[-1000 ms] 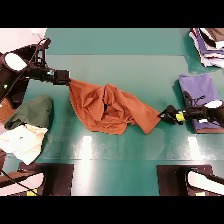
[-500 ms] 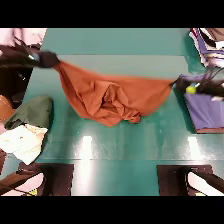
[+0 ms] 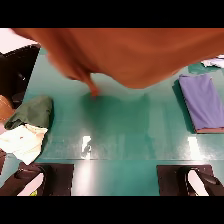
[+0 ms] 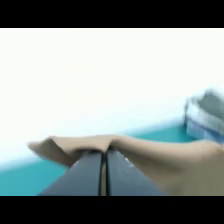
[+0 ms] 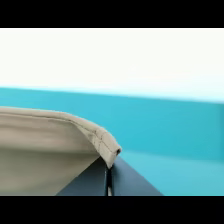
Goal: Fold the shirts.
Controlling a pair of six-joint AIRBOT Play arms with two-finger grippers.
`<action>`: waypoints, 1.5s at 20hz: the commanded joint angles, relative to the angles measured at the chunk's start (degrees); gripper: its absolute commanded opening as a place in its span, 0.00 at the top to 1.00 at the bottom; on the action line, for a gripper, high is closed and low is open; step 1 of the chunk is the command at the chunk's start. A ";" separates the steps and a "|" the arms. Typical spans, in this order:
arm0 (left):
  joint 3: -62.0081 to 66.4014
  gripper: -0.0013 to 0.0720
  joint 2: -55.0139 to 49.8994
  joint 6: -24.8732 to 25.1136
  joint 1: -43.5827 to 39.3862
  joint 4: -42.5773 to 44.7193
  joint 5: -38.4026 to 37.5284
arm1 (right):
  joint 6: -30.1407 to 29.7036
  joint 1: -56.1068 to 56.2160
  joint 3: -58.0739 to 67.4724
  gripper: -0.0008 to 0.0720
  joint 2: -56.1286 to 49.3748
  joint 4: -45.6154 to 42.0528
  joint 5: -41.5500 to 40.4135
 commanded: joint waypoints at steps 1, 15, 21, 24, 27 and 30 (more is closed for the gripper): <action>8.04 0.95 1.11 -1.22 0.04 0.39 2.03 | 1.01 -8.79 10.10 0.97 1.51 -0.48 6.86; -12.55 0.95 -24.94 -4.02 0.04 8.57 -6.62 | 8.92 3.91 6.64 0.97 -28.24 -12.35 21.55; -12.57 0.95 -43.76 -3.28 0.04 10.93 -3.23 | 10.43 14.51 3.76 0.97 -46.23 -17.97 11.15; -12.55 0.95 -45.77 -3.15 0.04 13.73 1.64 | 10.43 16.37 10.03 0.97 -52.35 -17.97 10.80; -12.52 0.72 -45.46 -3.58 0.04 15.39 1.46 | 11.23 16.94 15.63 0.88 -55.67 -16.81 11.37; -10.86 0.16 -45.42 -4.33 0.85 14.75 -6.43 | 11.23 15.74 18.05 0.45 -55.84 -10.16 13.31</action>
